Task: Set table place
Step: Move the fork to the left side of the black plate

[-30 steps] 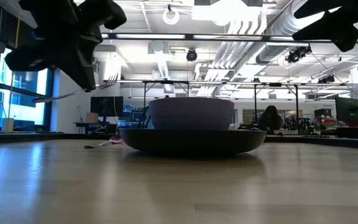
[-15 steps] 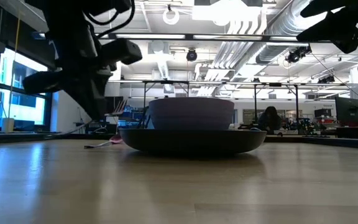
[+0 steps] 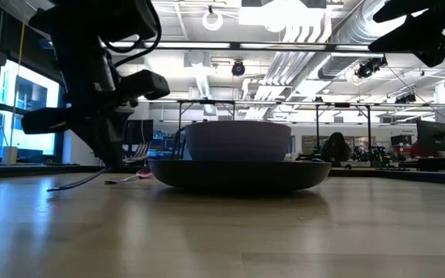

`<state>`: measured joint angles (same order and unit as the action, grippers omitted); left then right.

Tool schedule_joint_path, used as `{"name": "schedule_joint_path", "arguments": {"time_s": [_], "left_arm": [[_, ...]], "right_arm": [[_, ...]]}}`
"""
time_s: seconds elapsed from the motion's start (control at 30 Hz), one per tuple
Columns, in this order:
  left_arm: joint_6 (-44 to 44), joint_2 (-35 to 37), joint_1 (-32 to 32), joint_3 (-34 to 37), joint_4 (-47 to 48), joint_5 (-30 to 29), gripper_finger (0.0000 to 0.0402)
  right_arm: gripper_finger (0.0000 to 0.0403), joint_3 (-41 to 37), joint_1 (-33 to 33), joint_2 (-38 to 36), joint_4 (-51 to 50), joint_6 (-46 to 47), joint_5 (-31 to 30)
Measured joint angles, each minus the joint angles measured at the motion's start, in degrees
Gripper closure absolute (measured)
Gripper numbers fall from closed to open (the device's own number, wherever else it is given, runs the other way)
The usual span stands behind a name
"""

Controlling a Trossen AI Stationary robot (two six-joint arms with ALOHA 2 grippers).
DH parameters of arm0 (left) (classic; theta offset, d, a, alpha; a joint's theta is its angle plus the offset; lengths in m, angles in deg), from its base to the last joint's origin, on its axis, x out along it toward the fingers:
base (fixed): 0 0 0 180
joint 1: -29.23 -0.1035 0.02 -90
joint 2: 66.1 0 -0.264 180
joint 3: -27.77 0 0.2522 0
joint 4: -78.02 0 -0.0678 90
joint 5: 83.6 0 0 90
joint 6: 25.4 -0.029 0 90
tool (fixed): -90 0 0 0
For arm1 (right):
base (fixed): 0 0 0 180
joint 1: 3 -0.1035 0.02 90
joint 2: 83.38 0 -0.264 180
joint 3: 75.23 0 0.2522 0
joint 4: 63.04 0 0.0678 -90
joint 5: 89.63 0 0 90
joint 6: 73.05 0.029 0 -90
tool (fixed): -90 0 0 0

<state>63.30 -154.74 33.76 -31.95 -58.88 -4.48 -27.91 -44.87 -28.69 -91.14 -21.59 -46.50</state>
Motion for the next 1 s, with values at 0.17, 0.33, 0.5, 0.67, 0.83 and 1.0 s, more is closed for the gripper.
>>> {"name": "schedule_joint_path", "arguments": {"time_s": [0.17, 0.33, 0.5, 0.67, 0.83, 1.0], "left_arm": [[-2.07, 0.00, -2.36, -0.04, -0.24, 0.15, 0.0402], [-5.33, 0.00, -5.50, -0.04, -0.77, 1.52, 0.0402], [-7.71, 0.00, -7.67, -0.04, -0.87, 2.94, 0.0402], [-8.81, 0.00, -9.09, -0.04, -0.46, 4.19, 0.0402], [-8.19, 0.00, -9.13, -0.04, -0.36, 4.61, 0.0402], [-5.93, -0.50, -9.02, -0.06, 0.42, 5.87, 0.0402]], "right_arm": [[0.0199, 0.00, 0.90, 0.00, -0.18, -0.07, 0.00], [0.0199, 0.00, 1.38, 0.00, -0.20, -0.03, 0.03], [0.0199, 0.00, 1.38, 0.00, -0.22, 0.04, 0.16], [0.0199, 0.00, 1.38, 0.00, -0.62, 0.03, 0.20], [0.0199, 0.00, 1.38, 0.00, -1.27, 0.04, 0.20], [0.0199, 0.00, 1.38, 0.00, -1.33, -0.04, 0.17]]}}
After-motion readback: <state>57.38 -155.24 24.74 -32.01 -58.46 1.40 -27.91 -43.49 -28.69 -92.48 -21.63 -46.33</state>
